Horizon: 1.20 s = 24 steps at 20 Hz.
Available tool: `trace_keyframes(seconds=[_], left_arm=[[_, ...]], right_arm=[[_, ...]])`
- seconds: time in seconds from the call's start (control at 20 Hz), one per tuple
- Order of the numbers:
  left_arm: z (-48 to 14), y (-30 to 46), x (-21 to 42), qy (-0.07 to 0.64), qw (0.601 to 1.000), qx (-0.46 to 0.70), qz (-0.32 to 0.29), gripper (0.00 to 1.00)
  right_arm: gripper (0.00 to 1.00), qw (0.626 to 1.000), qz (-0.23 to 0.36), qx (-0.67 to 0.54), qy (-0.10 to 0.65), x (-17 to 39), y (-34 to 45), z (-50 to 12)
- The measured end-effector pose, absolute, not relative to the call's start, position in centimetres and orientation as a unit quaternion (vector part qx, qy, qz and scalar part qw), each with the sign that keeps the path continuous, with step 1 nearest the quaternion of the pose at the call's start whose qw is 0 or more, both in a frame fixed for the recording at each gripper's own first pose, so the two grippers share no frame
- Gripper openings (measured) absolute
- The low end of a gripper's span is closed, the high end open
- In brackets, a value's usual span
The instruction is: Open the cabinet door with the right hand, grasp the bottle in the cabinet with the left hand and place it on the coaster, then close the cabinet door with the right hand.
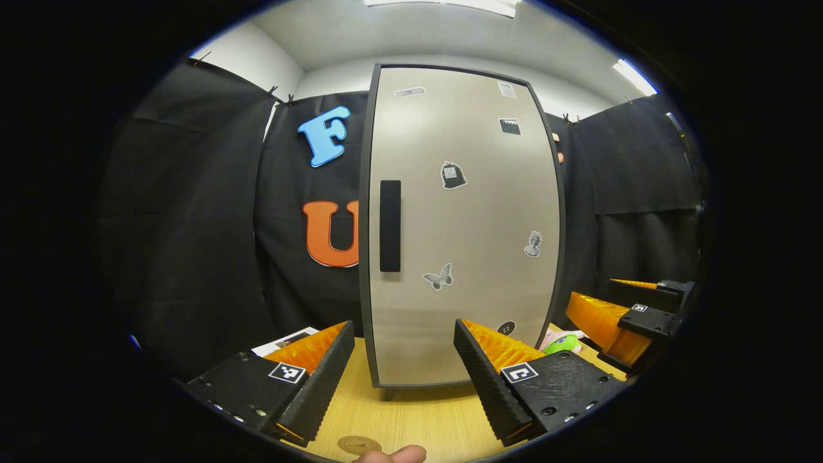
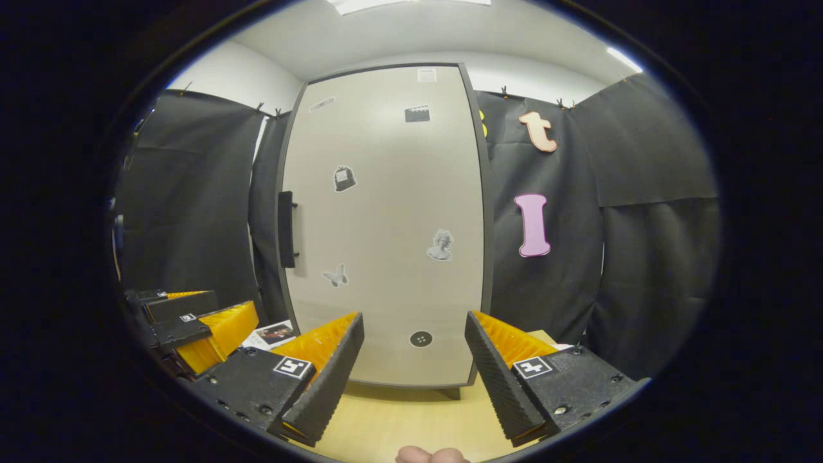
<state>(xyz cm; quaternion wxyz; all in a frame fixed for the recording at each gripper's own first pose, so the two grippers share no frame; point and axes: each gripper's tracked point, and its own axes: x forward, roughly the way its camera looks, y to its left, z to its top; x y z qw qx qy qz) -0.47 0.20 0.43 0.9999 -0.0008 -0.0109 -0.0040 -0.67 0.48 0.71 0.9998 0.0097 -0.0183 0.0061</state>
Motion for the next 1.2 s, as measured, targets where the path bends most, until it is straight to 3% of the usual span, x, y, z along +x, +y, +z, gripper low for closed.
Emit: trace_keyframes(seconds=[0.25,0.3,0.35,0.6,0.9,1.2], left_arm=[[0.8,0.8,-1.4,-0.018,1.000,-0.003,-0.003,0.94],[0.8,1.0,-1.6,-0.019,1.000,-0.003,-0.002,1.00],[0.9,1.3,-2.0,-0.021,1.000,-0.002,0.000,0.94],[0.1,2.9,-4.4,-0.014,1.000,0.002,0.011,0.94],[-1.3,7.0,-8.9,-0.001,0.998,0.016,0.065,0.94],[-3.8,12.6,-13.8,0.034,0.989,0.027,0.142,0.94]], right_arm=[[0.99,0.999,0.025,0.014,-0.030,-0.4,1.6,2.0],[0.99,0.999,0.030,0.014,-0.036,-0.2,1.9,2.4],[0.99,0.999,0.036,0.012,-0.039,0.1,2.3,2.9],[0.99,0.994,0.093,-0.011,-0.049,3.0,6.9,4.7],[0.99,0.985,0.157,-0.047,-0.058,7.3,14.5,6.0],[0.99,0.977,0.172,-0.093,-0.085,12.1,20.5,7.0]])
